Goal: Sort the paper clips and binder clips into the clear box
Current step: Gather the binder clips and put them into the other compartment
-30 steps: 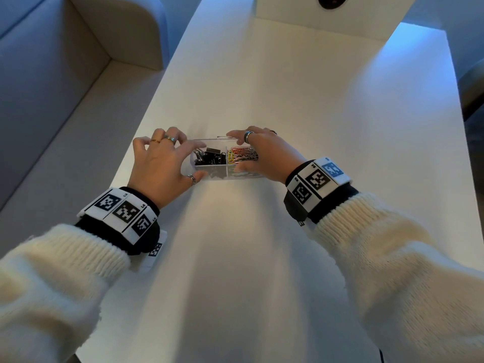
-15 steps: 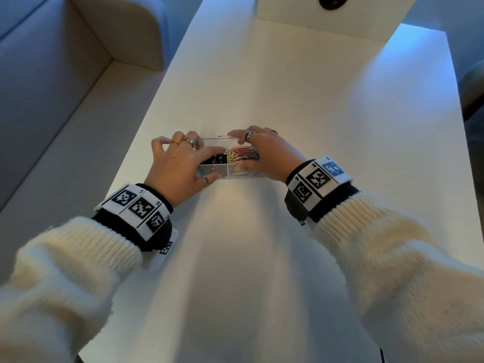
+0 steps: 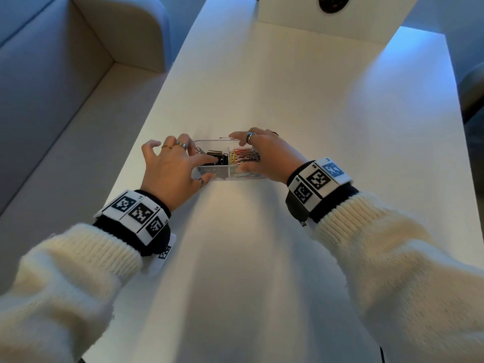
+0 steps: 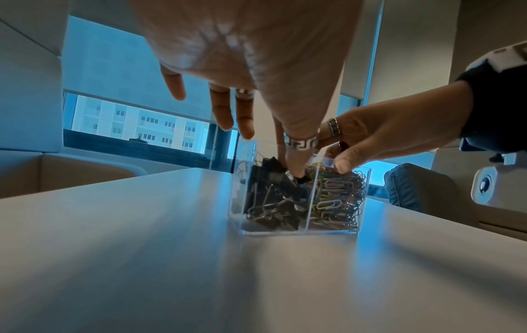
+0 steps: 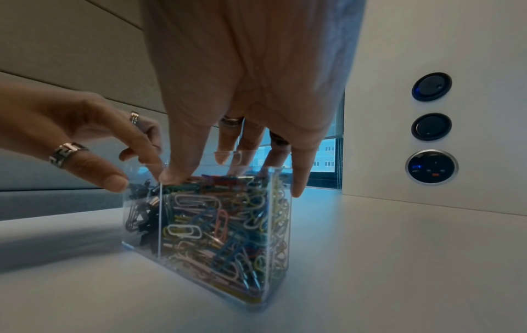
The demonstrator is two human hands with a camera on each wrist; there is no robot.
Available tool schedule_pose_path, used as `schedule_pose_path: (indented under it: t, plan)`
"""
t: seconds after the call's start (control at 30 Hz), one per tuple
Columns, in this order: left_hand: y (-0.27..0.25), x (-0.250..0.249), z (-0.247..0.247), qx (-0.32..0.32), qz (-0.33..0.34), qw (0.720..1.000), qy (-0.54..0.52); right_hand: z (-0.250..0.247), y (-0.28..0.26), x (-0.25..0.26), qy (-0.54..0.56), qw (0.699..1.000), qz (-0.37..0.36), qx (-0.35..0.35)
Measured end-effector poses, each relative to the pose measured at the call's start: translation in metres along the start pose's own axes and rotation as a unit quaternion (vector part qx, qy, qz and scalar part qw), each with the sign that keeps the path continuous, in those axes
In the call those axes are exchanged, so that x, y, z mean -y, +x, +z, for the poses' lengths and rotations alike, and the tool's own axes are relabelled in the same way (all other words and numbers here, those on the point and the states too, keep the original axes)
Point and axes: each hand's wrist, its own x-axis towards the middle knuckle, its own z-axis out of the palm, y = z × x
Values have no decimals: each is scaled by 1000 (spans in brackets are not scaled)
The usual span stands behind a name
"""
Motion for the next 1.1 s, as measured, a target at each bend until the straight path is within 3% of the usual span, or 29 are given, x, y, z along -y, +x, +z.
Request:
schedule_pose_path:
  t: [0.17,0.33,0.5,0.93,1.1]
  plan:
    - [-2,2,3,-23,-14,999,-33,0,-1,0,-10,1000,2,-3]
    - [4,3,5,24,-81,992,-96,-4,-7,2,-41,999,10,-13]
    - [12,-6,6,41,-82,983,-157,-9,-24,-5,-36,999,25,-28]
    - [33,-90,27,97,11,957,-275,-32,-96,-69,11,987,137,-83]
    - [30,-112,29,98,37,960,-259,-32,-113,-83,13,971,179,-160]
